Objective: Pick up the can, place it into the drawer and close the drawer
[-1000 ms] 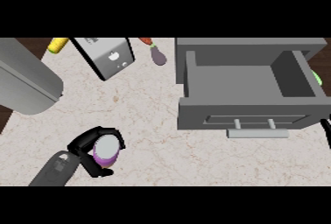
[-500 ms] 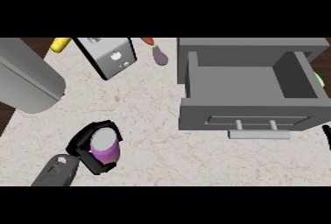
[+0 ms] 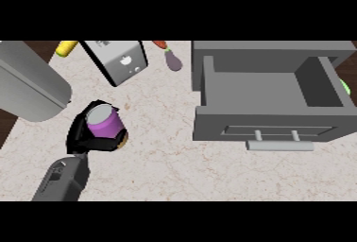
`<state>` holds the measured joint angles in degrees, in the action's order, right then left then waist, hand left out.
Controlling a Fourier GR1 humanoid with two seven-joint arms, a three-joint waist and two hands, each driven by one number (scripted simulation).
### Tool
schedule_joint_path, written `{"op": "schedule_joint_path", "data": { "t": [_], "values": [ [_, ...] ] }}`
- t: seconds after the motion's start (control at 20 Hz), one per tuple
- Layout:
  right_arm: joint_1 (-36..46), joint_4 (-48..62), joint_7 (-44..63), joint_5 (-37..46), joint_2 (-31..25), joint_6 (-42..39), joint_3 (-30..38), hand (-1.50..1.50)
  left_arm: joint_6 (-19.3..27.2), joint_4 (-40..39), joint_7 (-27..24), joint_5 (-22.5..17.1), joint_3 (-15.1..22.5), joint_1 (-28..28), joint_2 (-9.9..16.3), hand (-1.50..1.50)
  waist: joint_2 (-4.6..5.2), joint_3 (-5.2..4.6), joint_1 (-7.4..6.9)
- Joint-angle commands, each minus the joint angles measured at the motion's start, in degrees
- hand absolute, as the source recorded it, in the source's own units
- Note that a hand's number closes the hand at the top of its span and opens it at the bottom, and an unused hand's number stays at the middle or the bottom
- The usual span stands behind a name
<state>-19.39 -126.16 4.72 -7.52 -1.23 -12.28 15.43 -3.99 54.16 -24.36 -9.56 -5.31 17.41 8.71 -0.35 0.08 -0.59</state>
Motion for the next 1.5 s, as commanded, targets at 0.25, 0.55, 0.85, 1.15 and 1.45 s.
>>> {"op": "schedule_joint_path", "data": {
  "t": [0.25,0.55,0.85,1.15,1.45],
  "values": [
    [3.73,1.45,1.29,-0.52,-0.82,0.11,0.70,-1.50,9.67,19.15,15.43,2.60,4.25,3.43,-3.44,1.50,0.26,-0.06,0.53],
    [2.06,-0.38,1.06,4.64,1.17,3.73,-4.14,-1.50,15.49,25.43,25.91,7.08,8.50,9.98,-6.37,1.50,0.28,-0.06,0.68],
    [3.32,1.09,-0.31,1.07,0.15,0.75,0.54,-1.50,18.08,26.79,36.40,9.55,11.05,18.75,-7.78,1.50,0.31,-0.06,0.95],
    [1.65,1.20,-1.34,0.49,0.11,-0.02,1.08,-1.50,26.69,19.82,39.99,10.48,16.21,31.74,-8.68,1.50,0.34,-0.05,1.56],
    [4.32,-0.36,2.73,1.07,0.40,1.39,-0.21,-1.50,30.50,10.07,41.35,7.57,16.36,44.41,-8.70,1.50,0.49,-0.06,1.81]
  ]
}}
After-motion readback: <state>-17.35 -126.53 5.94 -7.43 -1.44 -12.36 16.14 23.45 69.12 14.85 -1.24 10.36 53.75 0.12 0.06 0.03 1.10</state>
